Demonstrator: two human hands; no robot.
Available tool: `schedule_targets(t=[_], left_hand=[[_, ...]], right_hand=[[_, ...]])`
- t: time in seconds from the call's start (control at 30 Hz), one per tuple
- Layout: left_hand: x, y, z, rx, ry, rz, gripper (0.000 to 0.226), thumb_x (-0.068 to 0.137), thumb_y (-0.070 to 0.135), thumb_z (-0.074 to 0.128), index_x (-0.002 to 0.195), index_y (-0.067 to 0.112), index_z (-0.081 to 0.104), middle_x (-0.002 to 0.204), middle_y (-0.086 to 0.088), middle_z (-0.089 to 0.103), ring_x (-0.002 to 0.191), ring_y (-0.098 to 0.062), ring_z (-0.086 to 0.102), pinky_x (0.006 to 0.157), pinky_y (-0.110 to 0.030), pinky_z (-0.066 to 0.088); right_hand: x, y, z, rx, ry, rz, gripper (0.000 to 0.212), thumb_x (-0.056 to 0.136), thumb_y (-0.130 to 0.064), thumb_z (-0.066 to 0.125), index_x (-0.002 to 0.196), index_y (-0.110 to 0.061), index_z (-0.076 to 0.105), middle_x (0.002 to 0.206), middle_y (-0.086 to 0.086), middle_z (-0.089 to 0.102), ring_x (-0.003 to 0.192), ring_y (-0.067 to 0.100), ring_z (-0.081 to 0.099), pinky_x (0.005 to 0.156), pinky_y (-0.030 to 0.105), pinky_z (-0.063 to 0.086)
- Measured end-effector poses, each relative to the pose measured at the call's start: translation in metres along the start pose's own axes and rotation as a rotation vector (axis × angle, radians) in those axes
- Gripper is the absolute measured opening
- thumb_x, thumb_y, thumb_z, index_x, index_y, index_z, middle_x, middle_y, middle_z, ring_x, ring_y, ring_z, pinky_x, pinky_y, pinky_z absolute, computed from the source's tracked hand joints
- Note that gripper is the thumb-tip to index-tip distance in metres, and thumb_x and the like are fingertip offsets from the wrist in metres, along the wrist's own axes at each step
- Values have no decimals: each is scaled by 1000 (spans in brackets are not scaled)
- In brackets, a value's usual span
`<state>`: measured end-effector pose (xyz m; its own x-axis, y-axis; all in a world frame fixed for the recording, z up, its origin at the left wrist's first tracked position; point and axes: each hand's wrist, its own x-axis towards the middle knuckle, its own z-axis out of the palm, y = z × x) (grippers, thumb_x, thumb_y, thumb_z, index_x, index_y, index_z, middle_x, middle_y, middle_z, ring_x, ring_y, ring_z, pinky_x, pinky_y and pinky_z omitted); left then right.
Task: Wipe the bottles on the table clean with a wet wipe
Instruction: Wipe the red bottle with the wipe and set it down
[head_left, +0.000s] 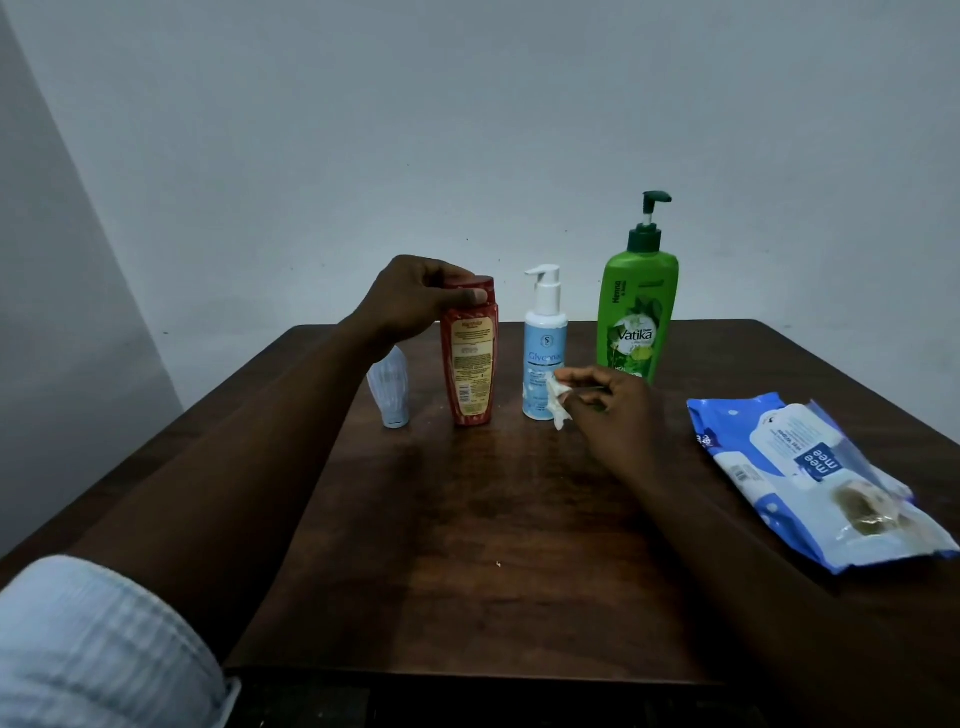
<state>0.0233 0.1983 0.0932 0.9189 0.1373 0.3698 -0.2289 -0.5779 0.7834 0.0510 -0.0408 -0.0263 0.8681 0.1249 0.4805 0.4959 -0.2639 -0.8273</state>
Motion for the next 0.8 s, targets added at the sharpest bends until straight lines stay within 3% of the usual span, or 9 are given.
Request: schedule_targets(t=[0.1,0.27,0.43,0.63,0.7,0.8], left_hand=[[-8,1,3,-32,3,21,23,86,26,78,108,18,76,97,2,78,92,-10,73,80,-27,59],[-26,4,10,-149,-47,-4,25,89,28,74,109,15,76,95,1,79,89,-10,74,70,-20,58],[-36,2,17,-217,-88,-50,26,90,34,72,109,16,75,96,2,79,91,-12,74,82,-30,60],[-39,-4,27,-317,-62,-78,24,89,36,72,105,18,77,96,-2,79,96,-19,73,89,-36,58],[-39,-8,32,-349,-43,-81,25,91,36,70,108,19,77,93,0,78,97,-20,73,89,-35,58],[-44,-13,44,-479,-21,-105,21,96,33,64,110,21,74,82,6,76,91,-17,72,84,-33,56]], right_hand=[[-1,-2,-1,4,-1,-3,23,88,-9,72,109,-19,75,101,-12,74,86,-4,70,76,12,56],[-3,-8,0,27,23,-12,24,88,-9,73,109,-19,76,102,-11,76,84,-4,70,82,23,59],[3,-31,-4,139,46,-53,23,88,-10,73,110,-17,76,100,-7,77,88,1,73,82,25,60],[12,-69,-8,72,44,-291,21,89,-16,73,109,-21,76,108,-11,73,100,-1,67,81,12,54],[16,-75,-6,31,21,-366,18,88,-22,75,106,-21,77,105,-9,73,100,1,67,78,13,55],[21,-72,0,-77,-22,-475,16,87,-15,76,103,-16,78,103,-4,71,99,5,66,78,19,58]])
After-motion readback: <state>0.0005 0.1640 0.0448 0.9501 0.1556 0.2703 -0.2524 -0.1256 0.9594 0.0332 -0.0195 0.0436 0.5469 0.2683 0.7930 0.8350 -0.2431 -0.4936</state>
